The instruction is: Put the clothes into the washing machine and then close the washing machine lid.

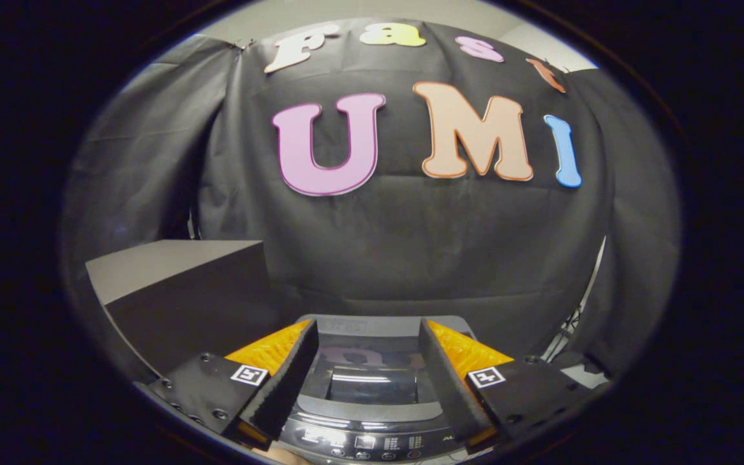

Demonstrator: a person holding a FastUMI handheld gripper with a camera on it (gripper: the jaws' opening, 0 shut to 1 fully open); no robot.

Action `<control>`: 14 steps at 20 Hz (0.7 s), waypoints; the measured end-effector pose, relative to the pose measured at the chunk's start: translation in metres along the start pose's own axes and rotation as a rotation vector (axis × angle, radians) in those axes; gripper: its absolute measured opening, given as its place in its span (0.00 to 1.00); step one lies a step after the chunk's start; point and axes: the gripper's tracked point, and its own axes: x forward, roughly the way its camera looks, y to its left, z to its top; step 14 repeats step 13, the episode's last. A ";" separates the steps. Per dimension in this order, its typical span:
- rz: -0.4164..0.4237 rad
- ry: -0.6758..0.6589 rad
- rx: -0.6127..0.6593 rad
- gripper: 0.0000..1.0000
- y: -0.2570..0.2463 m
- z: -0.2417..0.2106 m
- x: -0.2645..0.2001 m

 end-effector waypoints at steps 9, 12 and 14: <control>-0.004 -0.163 0.034 0.99 -0.008 0.012 -0.006; -0.018 -0.291 0.075 0.98 -0.015 0.017 -0.015; -0.031 -0.320 0.070 0.97 -0.018 0.019 -0.017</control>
